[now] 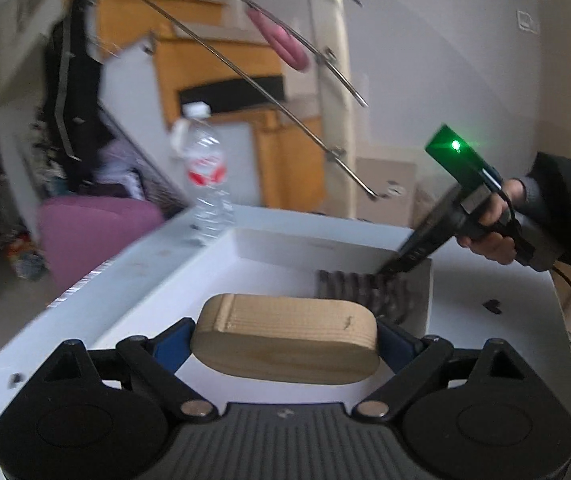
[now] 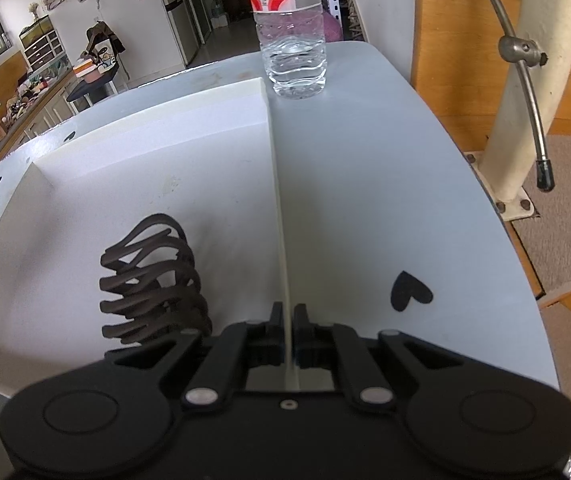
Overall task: Organize rigid objects
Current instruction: 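Carry the wooden block into the tray beside the clip and release it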
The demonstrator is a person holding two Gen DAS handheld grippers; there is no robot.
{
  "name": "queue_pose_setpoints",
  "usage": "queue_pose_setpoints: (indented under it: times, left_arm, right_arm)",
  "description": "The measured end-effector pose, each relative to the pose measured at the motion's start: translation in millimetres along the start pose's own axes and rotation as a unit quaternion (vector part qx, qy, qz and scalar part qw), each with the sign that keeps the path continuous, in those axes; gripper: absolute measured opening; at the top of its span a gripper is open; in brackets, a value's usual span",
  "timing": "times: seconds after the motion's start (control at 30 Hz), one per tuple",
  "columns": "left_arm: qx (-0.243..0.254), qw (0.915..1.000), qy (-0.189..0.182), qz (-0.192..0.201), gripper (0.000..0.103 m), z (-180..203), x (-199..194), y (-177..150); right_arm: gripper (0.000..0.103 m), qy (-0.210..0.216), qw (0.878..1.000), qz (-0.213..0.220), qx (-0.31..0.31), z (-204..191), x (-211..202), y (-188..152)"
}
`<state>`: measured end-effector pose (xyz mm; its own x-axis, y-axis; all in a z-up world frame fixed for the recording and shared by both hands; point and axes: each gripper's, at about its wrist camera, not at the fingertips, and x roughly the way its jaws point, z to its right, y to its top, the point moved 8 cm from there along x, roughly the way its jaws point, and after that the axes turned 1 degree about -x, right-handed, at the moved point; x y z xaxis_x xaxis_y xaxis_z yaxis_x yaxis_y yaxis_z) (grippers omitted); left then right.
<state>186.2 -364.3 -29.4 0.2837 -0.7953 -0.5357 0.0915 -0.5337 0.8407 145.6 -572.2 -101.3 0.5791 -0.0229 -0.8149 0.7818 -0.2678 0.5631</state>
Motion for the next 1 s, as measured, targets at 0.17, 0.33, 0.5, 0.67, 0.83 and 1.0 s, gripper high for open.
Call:
queue_pose_setpoints:
  times: [0.17, 0.33, 0.5, 0.67, 0.83, 1.0]
  left_arm:
    - [0.001, 0.9982, -0.056, -0.021, 0.094, 12.1, 32.0, -3.4]
    - [-0.007, 0.9953, -0.081, -0.053, 0.094, 17.3, 63.2, -14.0]
    - [0.039, 0.9883, -0.079, -0.125, 0.094, 20.7, 85.5, -31.2]
    - [0.081, 0.9803, -0.086, -0.158, 0.094, 25.8, 90.8, -31.3]
    - [0.079, 0.9764, -0.092, -0.179, 0.095, 32.0, 109.1, -25.6]
    - [0.055, 0.9805, -0.093, -0.164, 0.1, 31.5, 108.2, -23.6]
  right_arm:
    - [0.005, 0.002, 1.0, 0.001, 0.001, 0.3, -0.1, -0.2]
    - [0.005, 0.002, 1.0, 0.001, 0.001, 0.2, -0.1, -0.2]
    - [0.005, 0.002, 1.0, 0.001, 0.001, 0.4, -0.1, -0.3]
    - [0.005, 0.002, 1.0, 0.001, 0.003, 0.7, -0.2, -0.1]
    - [0.005, 0.002, 1.0, 0.003, 0.006, 1.6, -0.7, -0.5]
    - [0.005, 0.003, 1.0, 0.003, 0.006, 1.3, -0.5, -0.2]
